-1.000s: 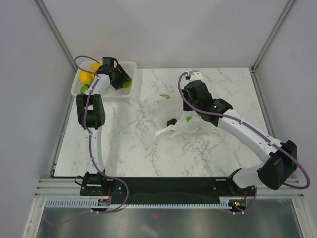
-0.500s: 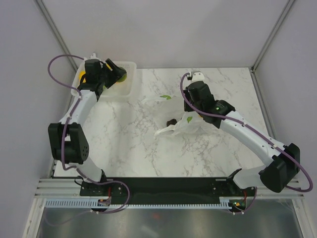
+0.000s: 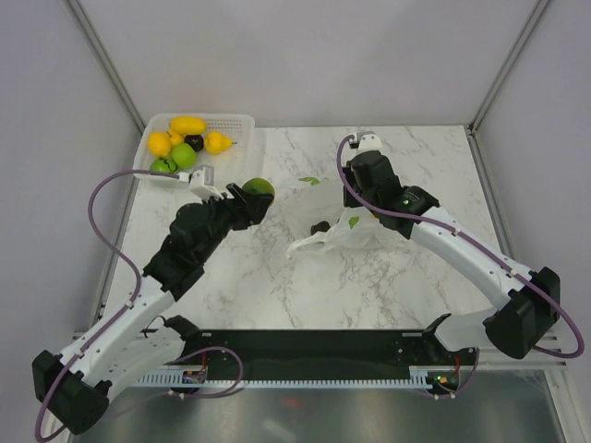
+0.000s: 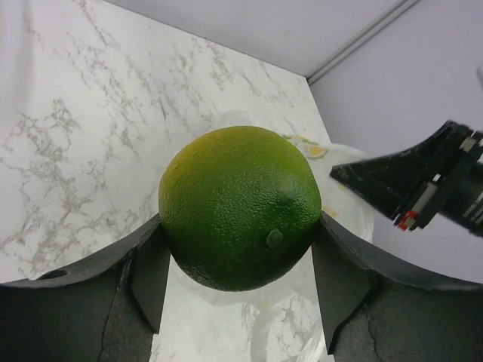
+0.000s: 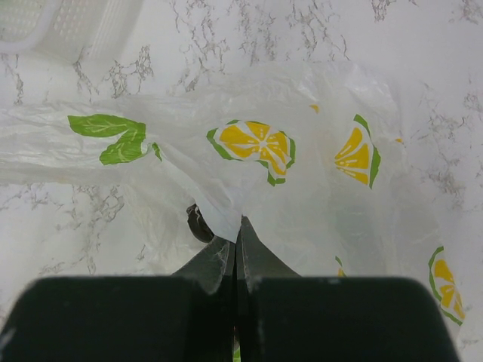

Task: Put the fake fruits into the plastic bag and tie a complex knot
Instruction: Place the fake fruit in the plastic bag.

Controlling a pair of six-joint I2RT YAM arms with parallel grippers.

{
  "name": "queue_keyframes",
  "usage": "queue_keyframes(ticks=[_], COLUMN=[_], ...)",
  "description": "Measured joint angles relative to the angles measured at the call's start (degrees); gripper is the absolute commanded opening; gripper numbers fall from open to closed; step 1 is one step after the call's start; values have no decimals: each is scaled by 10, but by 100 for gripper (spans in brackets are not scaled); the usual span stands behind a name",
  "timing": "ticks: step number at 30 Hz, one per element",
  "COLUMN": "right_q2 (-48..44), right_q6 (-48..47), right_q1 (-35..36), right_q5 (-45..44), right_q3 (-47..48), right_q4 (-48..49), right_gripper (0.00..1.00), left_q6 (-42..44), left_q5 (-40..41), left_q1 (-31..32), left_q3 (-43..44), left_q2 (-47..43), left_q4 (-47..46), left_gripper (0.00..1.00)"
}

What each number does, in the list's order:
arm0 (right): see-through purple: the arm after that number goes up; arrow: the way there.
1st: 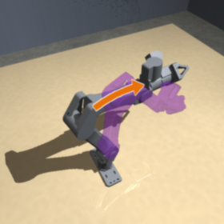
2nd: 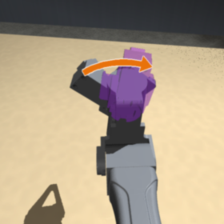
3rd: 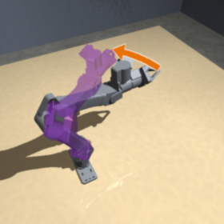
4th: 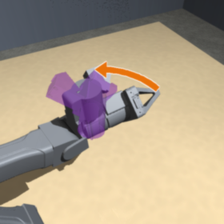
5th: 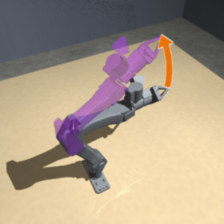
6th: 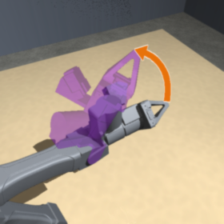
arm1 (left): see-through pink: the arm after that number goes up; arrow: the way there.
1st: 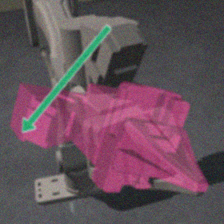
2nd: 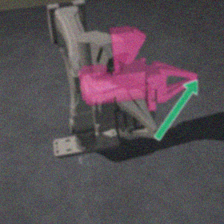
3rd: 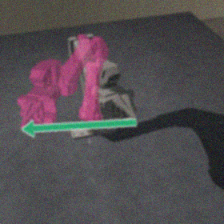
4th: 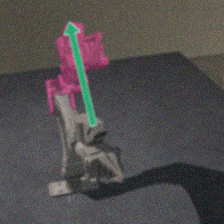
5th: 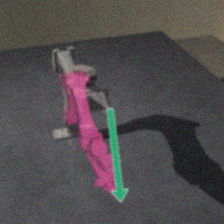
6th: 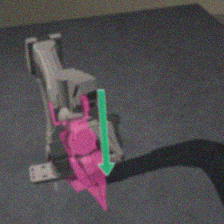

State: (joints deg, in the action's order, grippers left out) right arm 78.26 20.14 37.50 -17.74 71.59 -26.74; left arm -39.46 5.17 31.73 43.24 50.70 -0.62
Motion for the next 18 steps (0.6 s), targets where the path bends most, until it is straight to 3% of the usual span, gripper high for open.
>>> queue_keyframes(ticks=[4,8,14,18], right_q2=[0,0,0,-1], right_q6=[0,0,0,0], right_q1=[0,0,0,0], right_q5=[2,1,4,12], right_q3=[0,0,0,0], right_q4=[0,0,0,0], right_gripper=[0,0,0,0], left_q6=[-1,-2,-1,-1], left_q5=[59,83,92,67], left_q1=[34,59,91,97], left_q3=[-86,-118,-104,-52], left_q2=[-52,-28,92,211], left_q4=[-17,-16,-28,-99], left_gripper=[42,42,41,41])
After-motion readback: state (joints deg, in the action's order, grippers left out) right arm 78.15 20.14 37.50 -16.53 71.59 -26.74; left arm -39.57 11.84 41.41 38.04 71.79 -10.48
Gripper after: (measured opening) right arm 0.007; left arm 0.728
